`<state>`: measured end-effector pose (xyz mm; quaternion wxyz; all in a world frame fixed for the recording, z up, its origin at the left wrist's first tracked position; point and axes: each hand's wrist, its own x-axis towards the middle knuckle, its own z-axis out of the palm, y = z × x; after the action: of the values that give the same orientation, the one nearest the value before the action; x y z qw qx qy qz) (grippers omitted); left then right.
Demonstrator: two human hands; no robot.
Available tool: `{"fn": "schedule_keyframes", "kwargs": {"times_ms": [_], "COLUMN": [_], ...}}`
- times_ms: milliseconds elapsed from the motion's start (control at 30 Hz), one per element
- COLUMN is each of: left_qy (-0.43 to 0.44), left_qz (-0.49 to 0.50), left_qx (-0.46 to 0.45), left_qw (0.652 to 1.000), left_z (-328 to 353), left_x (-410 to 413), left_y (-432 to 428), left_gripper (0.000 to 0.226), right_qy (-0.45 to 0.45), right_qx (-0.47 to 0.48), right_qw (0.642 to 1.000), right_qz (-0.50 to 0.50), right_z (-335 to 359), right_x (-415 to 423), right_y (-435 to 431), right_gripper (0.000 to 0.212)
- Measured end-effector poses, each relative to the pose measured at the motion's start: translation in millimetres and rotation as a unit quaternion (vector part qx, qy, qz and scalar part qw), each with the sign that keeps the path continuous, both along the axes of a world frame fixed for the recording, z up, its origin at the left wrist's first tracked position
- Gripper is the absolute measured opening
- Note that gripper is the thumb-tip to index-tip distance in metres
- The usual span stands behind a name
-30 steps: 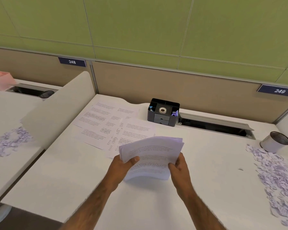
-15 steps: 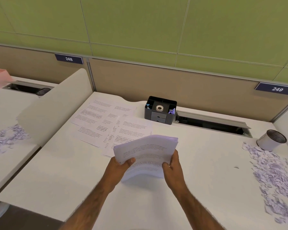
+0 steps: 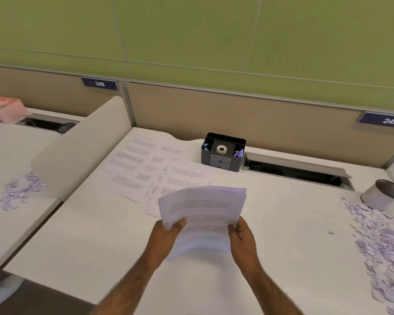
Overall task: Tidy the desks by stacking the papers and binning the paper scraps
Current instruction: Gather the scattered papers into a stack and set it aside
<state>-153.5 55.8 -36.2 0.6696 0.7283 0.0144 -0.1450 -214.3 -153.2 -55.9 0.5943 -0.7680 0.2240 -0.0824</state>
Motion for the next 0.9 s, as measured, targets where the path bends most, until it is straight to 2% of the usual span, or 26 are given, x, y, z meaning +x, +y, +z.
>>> {"fn": "schedule_keyframes", "kwargs": {"times_ms": [167, 400, 600, 667, 733, 833, 900], "left_qy": [0.03, 0.068, 0.054, 0.035, -0.012, -0.07, -0.107], "left_qz": [0.014, 0.017, 0.032, 0.04, 0.022, -0.01, -0.044], "left_qx": [0.009, -0.009, 0.023, 0.073, 0.185, 0.326, 0.421], "left_qw": [0.999, 0.998, 0.998, 0.996, 0.982, 0.943, 0.9], "left_z": [23, 20, -1, -19, -43, -71, -85], "left_x": [19, 84, 169, 200, 233, 280, 306], "left_y": [12, 61, 107, 126, 147, 172, 181], "left_gripper": [0.018, 0.024, 0.043, 0.044, 0.038, 0.064, 0.082], "right_qy": [0.018, 0.046, 0.063, 0.075, 0.085, 0.094, 0.102], "right_qx": [0.046, 0.117, 0.128, 0.13, 0.123, 0.114, 0.115], "right_qw": [0.998, 0.988, 0.987, 0.987, 0.988, 0.989, 0.988], "right_qz": [0.049, 0.089, 0.072, 0.051, 0.027, -0.002, -0.023], "right_z": [-4, 20, 22, 21, 21, 18, 16], "right_x": [7, 52, 103, 116, 127, 139, 142], "right_y": [-4, 32, 73, 81, 88, 98, 104], "right_gripper": [0.01, 0.007, 0.01, 0.01, 0.011, 0.01, 0.011]}}
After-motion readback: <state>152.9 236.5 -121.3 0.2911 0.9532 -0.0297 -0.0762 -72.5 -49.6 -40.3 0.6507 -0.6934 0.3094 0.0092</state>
